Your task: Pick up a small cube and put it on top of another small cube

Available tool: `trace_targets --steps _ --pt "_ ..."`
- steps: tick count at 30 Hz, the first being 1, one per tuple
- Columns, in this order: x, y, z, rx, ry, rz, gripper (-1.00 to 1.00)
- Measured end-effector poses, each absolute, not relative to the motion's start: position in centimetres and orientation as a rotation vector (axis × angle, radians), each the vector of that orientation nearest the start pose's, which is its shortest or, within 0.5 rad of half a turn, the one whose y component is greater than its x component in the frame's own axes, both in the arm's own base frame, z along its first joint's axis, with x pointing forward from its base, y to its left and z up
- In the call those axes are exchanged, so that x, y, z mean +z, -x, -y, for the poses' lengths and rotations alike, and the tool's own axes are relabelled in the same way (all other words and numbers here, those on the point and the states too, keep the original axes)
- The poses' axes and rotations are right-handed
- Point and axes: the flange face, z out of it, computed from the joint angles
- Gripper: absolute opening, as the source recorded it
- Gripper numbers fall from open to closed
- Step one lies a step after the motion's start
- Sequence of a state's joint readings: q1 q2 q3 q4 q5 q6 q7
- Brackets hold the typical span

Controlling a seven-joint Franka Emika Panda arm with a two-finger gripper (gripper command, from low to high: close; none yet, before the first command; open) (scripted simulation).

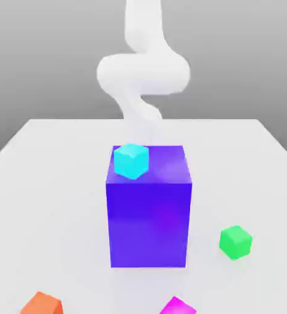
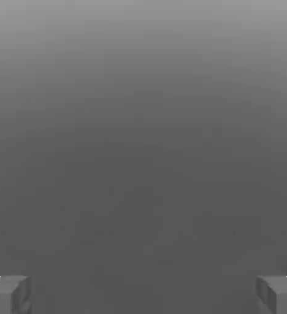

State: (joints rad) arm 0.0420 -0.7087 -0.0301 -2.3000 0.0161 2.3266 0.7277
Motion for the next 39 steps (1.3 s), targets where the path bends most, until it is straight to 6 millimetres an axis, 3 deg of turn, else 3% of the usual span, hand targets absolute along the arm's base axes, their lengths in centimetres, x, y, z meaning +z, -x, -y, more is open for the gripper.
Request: trace_targets --steps 8,15,22,29,33,34,39 --pt "56.5 -47.0 -1.6 -0.681 2.729 -0.678 0.0" --pt "44.8 -51.7 -3.6 -0.46 2.884 -0.432 0.0" --pt "32.5 -53.5 -5.5 -0.244 3.016 -0.163 0.0" --pt "20.5 -52.6 -6.0 -0.029 3.126 0.117 0.0" --pt "14.6 -52.4 -6.0 -0.003 3.138 0.155 0.0" --pt "13.4 -52.4 -6.0 -0.002 3.138 0.156 -1.0" --pt "13.4 -52.3 -6.0 0.001 3.138 0.156 -1.0"
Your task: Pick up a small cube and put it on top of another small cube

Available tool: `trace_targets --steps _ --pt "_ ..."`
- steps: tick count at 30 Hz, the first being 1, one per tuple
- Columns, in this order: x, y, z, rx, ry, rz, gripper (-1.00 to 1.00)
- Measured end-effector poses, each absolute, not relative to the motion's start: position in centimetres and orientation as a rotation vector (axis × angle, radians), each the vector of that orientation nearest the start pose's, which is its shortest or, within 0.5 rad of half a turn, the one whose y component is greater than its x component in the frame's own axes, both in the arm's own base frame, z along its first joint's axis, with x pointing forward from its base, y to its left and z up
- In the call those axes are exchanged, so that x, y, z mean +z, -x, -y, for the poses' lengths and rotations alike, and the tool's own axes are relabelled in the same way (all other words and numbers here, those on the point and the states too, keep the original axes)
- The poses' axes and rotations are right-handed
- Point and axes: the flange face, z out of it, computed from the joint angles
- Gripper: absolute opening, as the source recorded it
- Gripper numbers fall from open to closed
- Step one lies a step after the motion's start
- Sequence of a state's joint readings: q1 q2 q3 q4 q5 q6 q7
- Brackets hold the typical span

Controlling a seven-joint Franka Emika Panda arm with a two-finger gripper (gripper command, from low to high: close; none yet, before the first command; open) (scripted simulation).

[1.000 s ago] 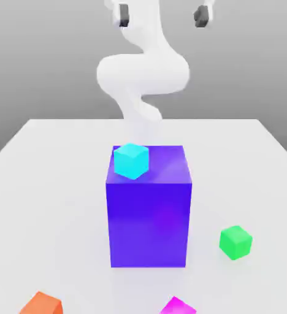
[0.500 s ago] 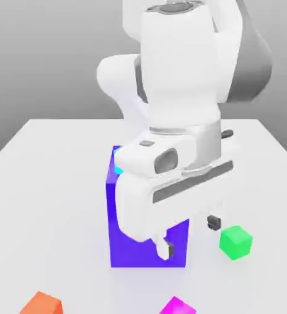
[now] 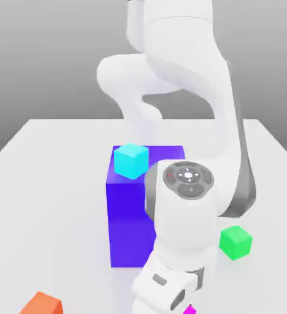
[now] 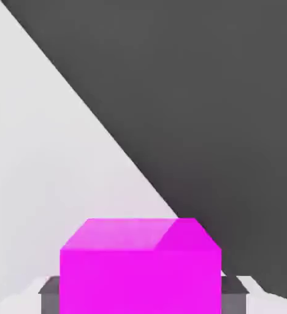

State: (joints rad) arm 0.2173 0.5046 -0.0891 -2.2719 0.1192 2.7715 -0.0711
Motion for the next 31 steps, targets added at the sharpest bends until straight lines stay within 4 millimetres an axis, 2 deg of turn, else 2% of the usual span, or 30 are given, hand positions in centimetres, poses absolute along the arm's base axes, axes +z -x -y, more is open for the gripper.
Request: trace_targets --steps 1,2,6,7,10,13,18,19,20,25,26,31 --pt "12.8 -52.3 -5.9 0.002 3.138 0.156 -1.0" --pt "13.3 -52.3 -6.0 0.001 3.138 0.157 -1.0" --pt "18.1 -52.3 -6.0 0.002 3.138 0.158 -1.0" --pt "19.0 -51.7 -6.8 0.004 3.135 0.18 -1.0" --pt "20.8 -48.2 -11.0 0.014 3.12 0.307 -1.0" --pt "22.2 -44.0 -14.9 0.017 3.1 0.453 -1.0" --pt "24.0 -34.9 -21.6 0.01 3.039 0.78 -1.0" --pt "24.2 -33.6 -21.7 0.006 3.033 0.809 -1.0" --pt "23.7 -33.1 -21.6 0.004 3.033 0.815 -1.0" --pt "19.1 -32.7 -21.5 0.002 3.033 0.816 -1.0" --pt "18.3 -32.7 -21.4 0.002 3.034 0.816 1.0" --pt "18.3 -32.7 -21.4 0.002 3.034 0.816 1.0"
